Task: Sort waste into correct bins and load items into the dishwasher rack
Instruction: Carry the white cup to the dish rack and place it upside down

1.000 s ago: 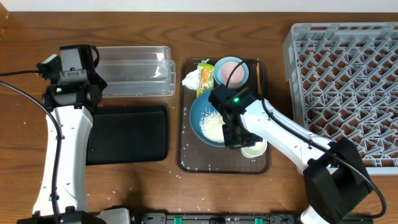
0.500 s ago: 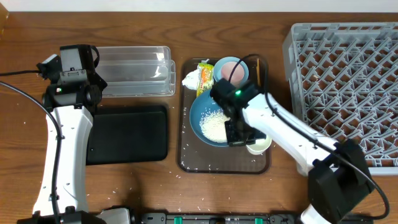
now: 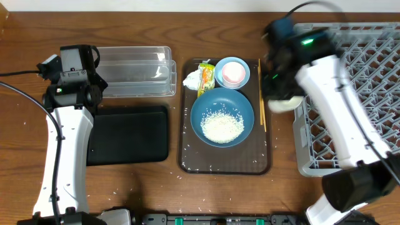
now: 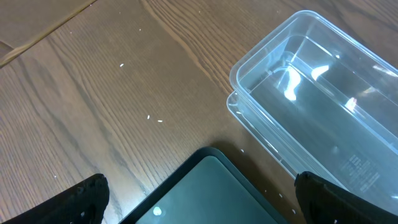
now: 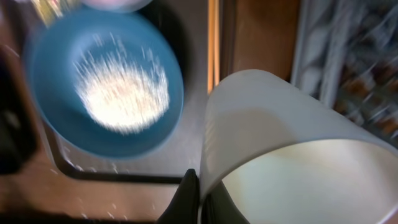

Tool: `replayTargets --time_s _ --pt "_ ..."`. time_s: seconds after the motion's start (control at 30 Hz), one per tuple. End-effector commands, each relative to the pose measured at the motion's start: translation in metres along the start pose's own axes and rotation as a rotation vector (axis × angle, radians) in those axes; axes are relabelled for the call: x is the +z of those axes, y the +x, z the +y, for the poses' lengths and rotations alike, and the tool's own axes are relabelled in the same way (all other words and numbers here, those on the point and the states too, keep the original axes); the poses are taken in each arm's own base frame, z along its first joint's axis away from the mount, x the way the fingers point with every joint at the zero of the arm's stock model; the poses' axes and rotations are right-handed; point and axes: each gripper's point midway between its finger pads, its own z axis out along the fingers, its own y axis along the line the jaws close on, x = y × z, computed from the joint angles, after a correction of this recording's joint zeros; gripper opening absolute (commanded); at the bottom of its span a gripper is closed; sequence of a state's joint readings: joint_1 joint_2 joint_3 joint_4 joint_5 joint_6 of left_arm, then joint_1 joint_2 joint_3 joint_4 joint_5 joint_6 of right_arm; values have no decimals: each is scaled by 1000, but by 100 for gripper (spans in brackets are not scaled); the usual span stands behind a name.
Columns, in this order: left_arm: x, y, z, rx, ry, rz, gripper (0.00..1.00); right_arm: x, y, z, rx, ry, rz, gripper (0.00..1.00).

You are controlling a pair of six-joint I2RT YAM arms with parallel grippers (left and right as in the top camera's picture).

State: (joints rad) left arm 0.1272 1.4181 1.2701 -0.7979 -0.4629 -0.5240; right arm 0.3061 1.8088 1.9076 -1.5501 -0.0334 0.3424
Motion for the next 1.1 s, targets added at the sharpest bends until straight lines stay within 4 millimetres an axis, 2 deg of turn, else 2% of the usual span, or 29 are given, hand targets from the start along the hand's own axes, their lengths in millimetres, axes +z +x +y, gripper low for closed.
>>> replayTargets --time_s 0.0,0.13,0.3,0.4,0.57,0.67,0.8,0.87,0.93,1.07 --pt "1 -1 3 -4 -18 -5 98 -45 -26 -28 -29 -91 -138 1" --pt "1 -1 3 -5 -18 -5 98 -60 -43 -89 95 -63 -205 1" --pt "1 -1 3 -4 -18 -5 98 -61 -52 -160 137 3 -253 1" --pt "1 -1 3 -4 -18 -5 98 -59 -58 -192 225 -3 -294 1" --pt "1 -1 3 -5 -18 -5 98 -56 -83 -212 259 -129 -420 1" --pt "1 -1 3 -5 -18 -5 98 -42 -98 -230 273 -141 -486 1" --pt "1 -1 3 -4 -18 -5 98 -22 -111 -233 263 -271 -563 1" --pt "1 -1 3 -5 -18 -5 98 -19 -114 -236 265 -333 -598 1" --pt "1 -1 3 -4 -18 -5 98 -24 -117 -236 245 -450 -662 1" --pt "1 -1 3 -5 -18 -5 98 -52 -115 -240 160 -696 -820 1"
